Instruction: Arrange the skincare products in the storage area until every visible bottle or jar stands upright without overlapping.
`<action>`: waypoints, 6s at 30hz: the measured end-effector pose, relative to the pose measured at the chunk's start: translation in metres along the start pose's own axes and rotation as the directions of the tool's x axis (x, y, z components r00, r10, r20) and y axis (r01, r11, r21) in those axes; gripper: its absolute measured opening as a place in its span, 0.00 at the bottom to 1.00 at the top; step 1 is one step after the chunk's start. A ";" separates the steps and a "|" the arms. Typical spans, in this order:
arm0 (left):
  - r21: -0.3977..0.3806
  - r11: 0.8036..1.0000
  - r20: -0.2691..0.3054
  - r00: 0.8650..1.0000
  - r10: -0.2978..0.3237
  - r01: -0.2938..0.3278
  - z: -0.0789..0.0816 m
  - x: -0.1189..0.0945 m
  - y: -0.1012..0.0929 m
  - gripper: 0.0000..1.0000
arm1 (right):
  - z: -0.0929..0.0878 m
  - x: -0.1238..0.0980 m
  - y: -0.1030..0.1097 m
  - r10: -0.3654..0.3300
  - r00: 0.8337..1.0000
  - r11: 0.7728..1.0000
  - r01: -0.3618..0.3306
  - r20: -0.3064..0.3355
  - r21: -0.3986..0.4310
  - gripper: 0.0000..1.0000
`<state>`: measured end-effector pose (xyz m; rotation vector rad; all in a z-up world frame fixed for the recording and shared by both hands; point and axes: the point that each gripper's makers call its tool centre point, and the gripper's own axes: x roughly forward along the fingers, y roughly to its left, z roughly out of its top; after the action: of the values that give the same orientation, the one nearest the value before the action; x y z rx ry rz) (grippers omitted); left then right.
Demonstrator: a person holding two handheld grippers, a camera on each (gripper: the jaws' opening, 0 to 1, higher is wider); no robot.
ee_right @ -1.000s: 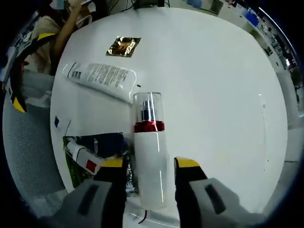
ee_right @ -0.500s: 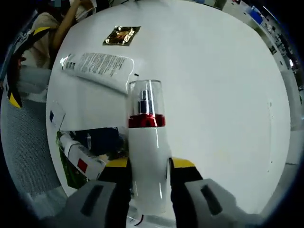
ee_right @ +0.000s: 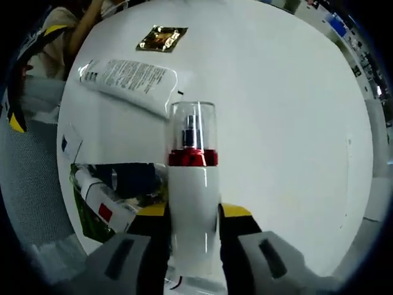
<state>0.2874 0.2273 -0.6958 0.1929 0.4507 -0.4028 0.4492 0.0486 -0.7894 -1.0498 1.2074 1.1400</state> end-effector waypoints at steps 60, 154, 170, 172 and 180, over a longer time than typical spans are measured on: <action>0.004 1.000 -0.013 1.000 0.006 -0.006 -0.002 0.000 0.002 0.97 | -0.006 -0.041 -0.012 0.165 0.739 0.549 -0.618 0.653 0.562 0.26; -0.378 0.376 0.263 0.488 -0.832 0.846 0.166 0.099 -0.200 0.52 | -0.050 -0.141 0.114 -0.250 0.293 0.625 -0.679 0.923 0.385 0.26; -0.399 0.264 0.275 0.390 -0.879 0.878 0.161 0.106 -0.220 0.29 | -0.066 -0.144 0.122 -0.258 0.235 0.635 -0.690 0.937 0.348 0.26; -0.433 0.223 0.286 0.367 -0.885 0.874 0.161 0.105 -0.223 0.29 | -0.068 -0.145 0.122 -0.258 0.219 0.643 -0.688 0.941 0.337 0.26; -0.437 0.210 0.282 0.355 -0.891 0.875 0.155 0.106 -0.231 0.28 | -0.072 -0.144 0.122 -0.255 0.203 0.638 -0.699 0.945 0.322 0.26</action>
<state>0.3370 -0.0580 -0.6289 -0.6932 0.6688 -1.4372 0.3168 -0.0168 -0.6520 0.6463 0.5769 1.0505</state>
